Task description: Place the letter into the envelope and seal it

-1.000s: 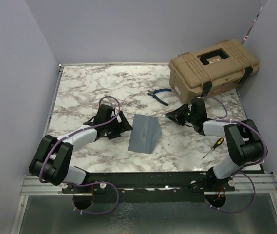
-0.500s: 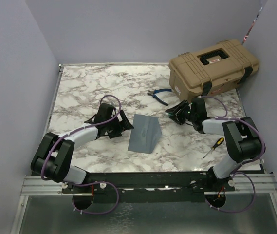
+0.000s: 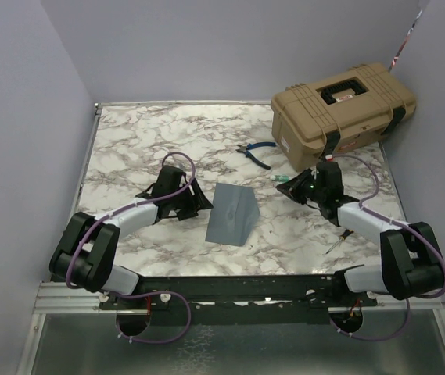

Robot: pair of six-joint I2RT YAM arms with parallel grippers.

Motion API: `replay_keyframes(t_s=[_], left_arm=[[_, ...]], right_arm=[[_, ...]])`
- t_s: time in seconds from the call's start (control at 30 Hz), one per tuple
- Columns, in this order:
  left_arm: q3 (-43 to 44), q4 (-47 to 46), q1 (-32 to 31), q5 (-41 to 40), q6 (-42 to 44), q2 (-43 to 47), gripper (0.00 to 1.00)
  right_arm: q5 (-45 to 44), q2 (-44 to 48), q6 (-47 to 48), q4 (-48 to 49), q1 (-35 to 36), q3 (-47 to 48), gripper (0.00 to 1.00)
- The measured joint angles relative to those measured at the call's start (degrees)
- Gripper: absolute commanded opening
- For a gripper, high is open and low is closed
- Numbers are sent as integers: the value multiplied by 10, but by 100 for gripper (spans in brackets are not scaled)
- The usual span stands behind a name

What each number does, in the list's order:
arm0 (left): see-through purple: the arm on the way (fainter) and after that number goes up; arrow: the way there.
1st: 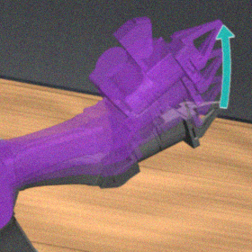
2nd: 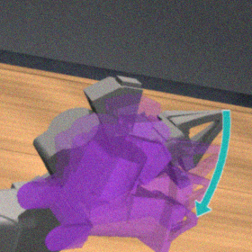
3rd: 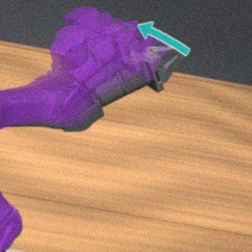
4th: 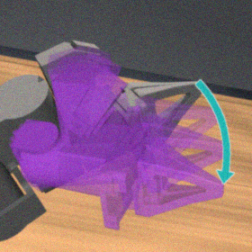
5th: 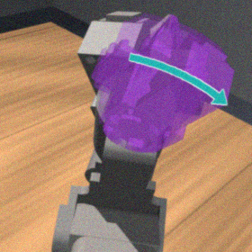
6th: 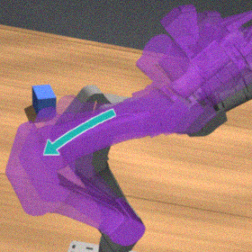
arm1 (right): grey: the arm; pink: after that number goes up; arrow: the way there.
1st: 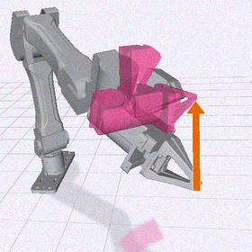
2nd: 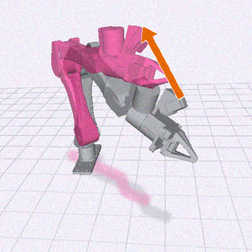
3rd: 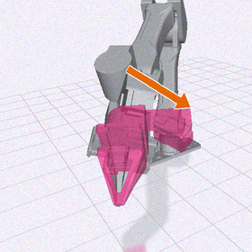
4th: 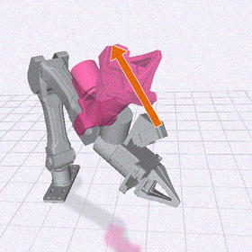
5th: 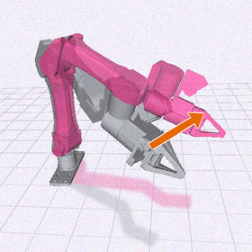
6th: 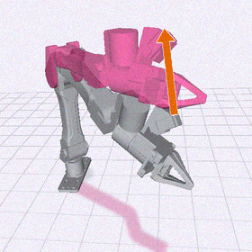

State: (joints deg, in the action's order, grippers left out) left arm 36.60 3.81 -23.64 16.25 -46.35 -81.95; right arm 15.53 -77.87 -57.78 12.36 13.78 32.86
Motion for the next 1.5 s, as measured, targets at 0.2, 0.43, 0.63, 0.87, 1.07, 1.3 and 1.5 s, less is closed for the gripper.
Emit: replay_keyframes(t_s=[0.2, 0.43, 0.63, 0.87, 1.07, 1.3, 1.5], left_arm=[[-22, -38, -2, 30, 2, 14, 41], [-37, -78, -42, 47, -8, 8, 26], [-34, -66, -80, 26, -16, -38, 15], [1, -40, -87, 14, -25, -71, 7], [8, -31, -87, 12, -29, -76, 6], [13, -24, -87, 12, -29, -78, 6], [21, -22, -87, 12, -26, -85, 6]], right_arm=[[-3, 18, 18, -35, 27, -68, 0], [-5, -23, 23, -27, 98, -88, 0], [32, -94, 22, 79, 121, -83, 0], [130, -153, 6, 248, 125, -95, 0], [179, -197, -8, 335, 133, -85, 0], [187, -254, -5, 348, 136, -39, 0], [190, -284, -5, 363, 136, -10, 0]])
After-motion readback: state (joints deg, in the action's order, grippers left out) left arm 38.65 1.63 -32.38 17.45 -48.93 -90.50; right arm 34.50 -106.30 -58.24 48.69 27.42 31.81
